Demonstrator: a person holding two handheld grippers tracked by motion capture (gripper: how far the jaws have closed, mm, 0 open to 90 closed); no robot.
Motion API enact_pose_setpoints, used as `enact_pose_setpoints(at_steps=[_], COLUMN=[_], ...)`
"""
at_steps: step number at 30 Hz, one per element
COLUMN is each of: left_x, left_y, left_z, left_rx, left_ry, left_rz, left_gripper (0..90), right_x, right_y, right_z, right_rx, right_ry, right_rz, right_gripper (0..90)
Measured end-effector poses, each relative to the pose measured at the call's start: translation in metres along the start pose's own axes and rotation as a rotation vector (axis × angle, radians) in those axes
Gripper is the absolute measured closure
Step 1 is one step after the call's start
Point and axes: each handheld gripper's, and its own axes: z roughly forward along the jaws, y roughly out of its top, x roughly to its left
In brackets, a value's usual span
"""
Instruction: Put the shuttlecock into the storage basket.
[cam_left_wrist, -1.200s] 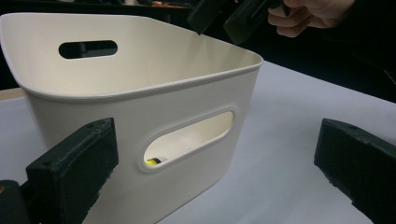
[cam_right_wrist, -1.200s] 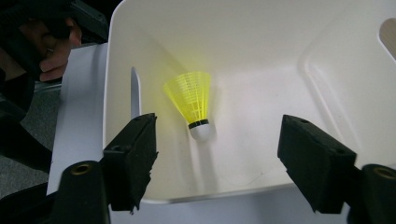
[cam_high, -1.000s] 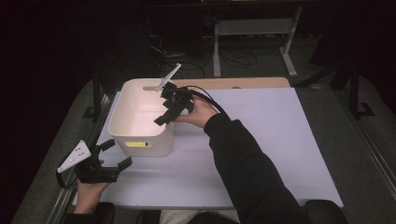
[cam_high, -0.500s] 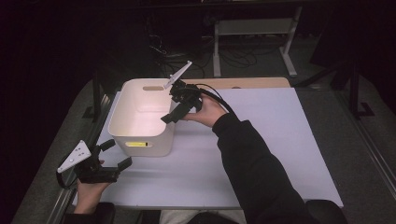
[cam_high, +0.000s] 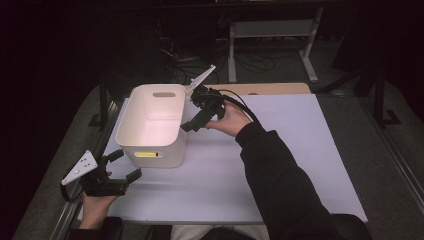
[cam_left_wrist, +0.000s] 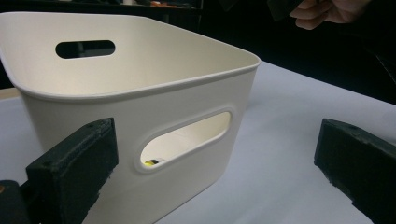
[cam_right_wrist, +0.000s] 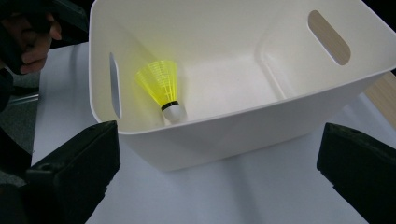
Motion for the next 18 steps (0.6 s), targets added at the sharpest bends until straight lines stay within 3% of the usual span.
enact_pose_setpoints(at_steps=[18], left_x=[0.001], left_y=[0.000], left_z=[0.000], left_rx=[0.008], left_ry=[0.011], left_rz=[0.004], left_gripper=[0.0], right_x=[-0.012], right_y=[-0.030], right_z=[-0.018], right_rx=[-0.037], right_ry=[-0.032], right_rz=[0.039], right_gripper=[0.0])
